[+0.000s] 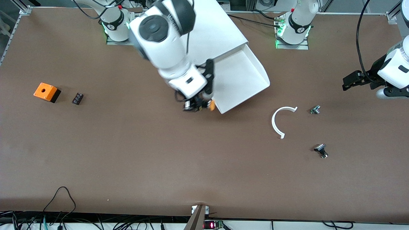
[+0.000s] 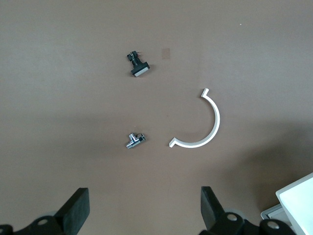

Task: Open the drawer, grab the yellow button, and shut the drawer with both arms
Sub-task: 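Lift the yellow button out and carry it beside the orange box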

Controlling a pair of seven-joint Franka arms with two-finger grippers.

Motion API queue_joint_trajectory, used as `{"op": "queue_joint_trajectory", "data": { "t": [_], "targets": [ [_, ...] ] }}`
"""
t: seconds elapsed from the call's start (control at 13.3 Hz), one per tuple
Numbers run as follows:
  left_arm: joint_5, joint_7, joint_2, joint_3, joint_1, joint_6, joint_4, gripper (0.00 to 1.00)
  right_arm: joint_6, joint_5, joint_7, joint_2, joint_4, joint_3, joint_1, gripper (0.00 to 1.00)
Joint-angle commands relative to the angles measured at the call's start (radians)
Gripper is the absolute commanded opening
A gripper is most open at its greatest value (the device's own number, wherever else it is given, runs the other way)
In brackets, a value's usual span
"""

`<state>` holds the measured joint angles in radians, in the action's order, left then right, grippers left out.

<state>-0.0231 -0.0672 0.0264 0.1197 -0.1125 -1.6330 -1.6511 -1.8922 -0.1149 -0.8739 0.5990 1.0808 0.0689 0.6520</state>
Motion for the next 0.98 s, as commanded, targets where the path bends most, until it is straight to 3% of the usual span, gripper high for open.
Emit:
{"op": "queue_joint_trajectory", "data": {
  "t": [0.0, 0.15, 0.3, 0.45, 0.9],
  "targets": [
    [0.014, -0.006, -0.005, 0.003, -0.003, 0.015, 0.002, 1.00, -0.005, -0.060, 0.007, -0.046, 0.129, 0.034, -0.073, 0.31],
    [0.014, -0.005, -0.005, 0.003, -0.003, 0.015, 0.004, 1.00, -0.083, -0.052, 0.003, -0.085, 0.261, 0.035, -0.133, 0.31],
    [0.012, -0.005, -0.003, 0.003, 0.007, 0.013, 0.014, 1.00, -0.175, 0.027, 0.009, -0.111, 0.370, 0.037, -0.181, 0.31],
    [0.012, 0.006, 0.001, 0.005, 0.008, 0.013, 0.019, 1.00, -0.217, 0.027, 0.018, -0.129, 0.474, 0.035, -0.253, 0.31],
    [0.006, 0.006, 0.024, 0.011, 0.010, 0.016, 0.047, 1.00, -0.291, 0.035, 0.033, -0.128, 0.680, 0.035, -0.441, 0.31]
  ]
}}
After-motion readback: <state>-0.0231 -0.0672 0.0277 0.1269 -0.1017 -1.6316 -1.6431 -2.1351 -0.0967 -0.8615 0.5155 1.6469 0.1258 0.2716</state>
